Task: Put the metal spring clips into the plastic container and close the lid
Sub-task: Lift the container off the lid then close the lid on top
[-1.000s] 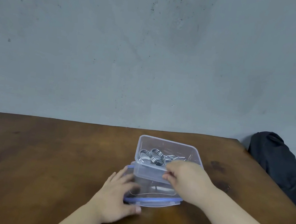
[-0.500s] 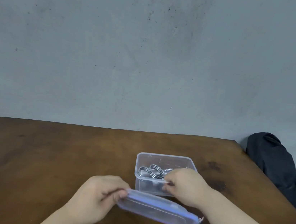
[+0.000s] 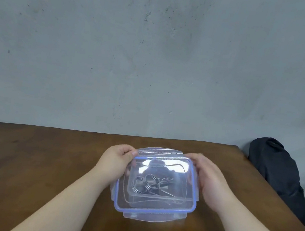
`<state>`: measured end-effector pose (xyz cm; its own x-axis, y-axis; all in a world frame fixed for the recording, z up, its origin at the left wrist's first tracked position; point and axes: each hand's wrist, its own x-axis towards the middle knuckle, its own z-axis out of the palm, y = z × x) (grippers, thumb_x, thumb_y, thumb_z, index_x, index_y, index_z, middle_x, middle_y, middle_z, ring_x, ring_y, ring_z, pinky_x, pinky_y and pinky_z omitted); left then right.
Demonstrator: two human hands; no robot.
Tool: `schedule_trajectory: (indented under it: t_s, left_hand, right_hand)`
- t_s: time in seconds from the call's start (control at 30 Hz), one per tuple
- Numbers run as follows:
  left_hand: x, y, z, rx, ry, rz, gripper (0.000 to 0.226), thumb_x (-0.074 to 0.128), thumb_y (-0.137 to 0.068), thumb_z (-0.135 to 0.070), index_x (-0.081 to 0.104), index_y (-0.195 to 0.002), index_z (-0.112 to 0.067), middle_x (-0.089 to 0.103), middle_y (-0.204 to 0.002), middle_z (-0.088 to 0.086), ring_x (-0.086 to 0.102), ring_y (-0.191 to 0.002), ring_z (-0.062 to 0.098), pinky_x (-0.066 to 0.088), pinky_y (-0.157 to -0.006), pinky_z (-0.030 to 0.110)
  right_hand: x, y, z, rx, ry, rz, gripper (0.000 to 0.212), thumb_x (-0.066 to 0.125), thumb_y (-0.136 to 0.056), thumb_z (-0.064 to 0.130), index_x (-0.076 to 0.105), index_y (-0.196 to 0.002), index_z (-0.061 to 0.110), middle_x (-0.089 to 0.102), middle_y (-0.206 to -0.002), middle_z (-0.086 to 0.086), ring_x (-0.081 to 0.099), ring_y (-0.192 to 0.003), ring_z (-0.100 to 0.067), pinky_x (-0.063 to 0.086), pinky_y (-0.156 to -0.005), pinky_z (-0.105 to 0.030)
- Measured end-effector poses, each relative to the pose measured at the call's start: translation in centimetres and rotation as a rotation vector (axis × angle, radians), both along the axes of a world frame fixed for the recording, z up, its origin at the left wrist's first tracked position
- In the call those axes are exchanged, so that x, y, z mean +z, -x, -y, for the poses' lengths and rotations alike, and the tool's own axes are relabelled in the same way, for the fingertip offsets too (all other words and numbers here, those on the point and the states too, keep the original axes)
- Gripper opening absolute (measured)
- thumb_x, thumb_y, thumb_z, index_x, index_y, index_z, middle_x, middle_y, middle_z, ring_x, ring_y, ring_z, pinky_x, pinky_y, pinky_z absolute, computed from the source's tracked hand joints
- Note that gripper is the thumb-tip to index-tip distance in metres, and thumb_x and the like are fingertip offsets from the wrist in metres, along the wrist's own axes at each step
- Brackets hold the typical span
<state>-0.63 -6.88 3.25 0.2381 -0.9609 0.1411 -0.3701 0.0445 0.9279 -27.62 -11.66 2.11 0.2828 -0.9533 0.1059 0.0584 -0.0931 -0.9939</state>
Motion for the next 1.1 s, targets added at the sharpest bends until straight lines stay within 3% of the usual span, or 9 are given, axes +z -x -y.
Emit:
schedule_trajectory:
  t_s: [0.1, 0.2, 0.3, 0.47, 0.53, 0.7, 0.93, 1.1]
  left_hand:
    - [0.0, 0.7, 2.0, 0.002, -0.063, -0.006, 0.028, 0.06, -0.1, -0.03, 0.073, -0.078, -0.018, 0.068, -0.053, -0.004, 0.051, -0.04, 0.011, 0.043, -0.052, 0.025]
    - [-1.5, 0.2, 2.6, 0.047, -0.164, -0.084, 0.032, 0.058, -0.099, -0.038, 0.071, -0.098, -0.008, 0.069, -0.068, 0.001, 0.058, -0.05, 0.015, 0.046, -0.06, 0.031]
    - [-3.3, -0.7, 2.2, 0.101, -0.266, -0.21, 0.024, 0.069, -0.094, -0.024, 0.063, -0.11, -0.006, 0.067, -0.073, 0.008, 0.058, -0.054, 0.018, 0.045, -0.059, 0.033]
    - [-4.6, -0.6, 2.3, 0.155, -0.333, -0.176, 0.031, 0.075, -0.085, -0.025, 0.068, -0.113, -0.015, 0.073, -0.092, 0.002, 0.065, -0.074, 0.018, 0.052, -0.07, 0.033]
    - [-4.4, 0.0, 2.0, 0.173, -0.346, -0.114, 0.022, 0.071, -0.088, -0.029, 0.07, -0.107, -0.019, 0.076, -0.096, 0.001, 0.067, -0.073, 0.017, 0.052, -0.064, 0.03]
    - [-4.5, 0.7, 1.6, 0.196, -0.39, -0.075, 0.014, 0.062, -0.094, -0.027, 0.068, -0.098, -0.016, 0.074, -0.079, 0.004, 0.06, -0.059, 0.018, 0.048, -0.053, 0.03]
    - [-4.5, 1.5, 2.2, 0.235, -0.402, -0.047, 0.012, 0.057, -0.096, -0.018, 0.066, -0.103, -0.02, 0.075, -0.095, 0.002, 0.072, -0.08, 0.02, 0.056, -0.065, 0.032]
    - [-3.5, 2.0, 2.7, 0.262, -0.461, -0.001, 0.014, 0.05, -0.092, -0.011, 0.061, -0.098, -0.018, 0.071, -0.085, 0.007, 0.06, -0.061, 0.019, 0.046, -0.047, 0.026]
  right_hand:
    - [-0.8, -0.7, 0.9, -0.149, 0.153, -0.297, 0.02, 0.066, -0.097, 0.025, 0.068, -0.081, 0.013, 0.067, -0.071, 0.0, 0.056, -0.06, -0.013, 0.043, -0.062, -0.032]
    - [-2.3, -0.9, 2.3, -0.238, 0.065, -0.285, 0.028, 0.066, -0.097, 0.027, 0.064, -0.079, 0.007, 0.061, -0.062, 0.005, 0.048, -0.052, -0.011, 0.038, -0.058, -0.031]
    - [-3.1, -0.7, 3.8, -0.273, -0.03, -0.298, 0.03, 0.067, -0.097, 0.029, 0.064, -0.077, 0.007, 0.056, -0.049, 0.012, 0.046, -0.044, -0.008, 0.038, -0.054, -0.029]
    - [-3.3, -1.0, 6.1, -0.269, -0.077, -0.475, 0.031, 0.071, -0.091, 0.038, 0.071, -0.076, 0.01, 0.077, -0.076, -0.011, 0.067, -0.066, -0.026, 0.055, -0.067, -0.042]
    - [-3.5, -1.3, 6.6, -0.265, -0.077, -0.525, 0.034, 0.072, -0.089, 0.037, 0.07, -0.077, 0.006, 0.077, -0.08, -0.015, 0.065, -0.065, -0.025, 0.055, -0.067, -0.041]
    - [-4.0, -1.8, 7.3, -0.266, -0.058, -0.639, 0.033, 0.073, -0.085, 0.043, 0.07, -0.077, 0.012, 0.076, -0.076, -0.004, 0.071, -0.076, -0.026, 0.058, -0.075, -0.045]
    - [-3.9, -2.1, 7.7, -0.222, -0.055, -0.713, 0.031, 0.07, -0.089, 0.044, 0.072, -0.078, 0.015, 0.075, -0.077, -0.001, 0.069, -0.075, -0.021, 0.055, -0.07, -0.039]
    - [-4.1, -2.2, 7.6, -0.23, -0.11, -0.63, 0.032, 0.071, -0.091, 0.041, 0.072, -0.081, 0.01, 0.076, -0.08, -0.005, 0.07, -0.077, -0.024, 0.057, -0.074, -0.042]
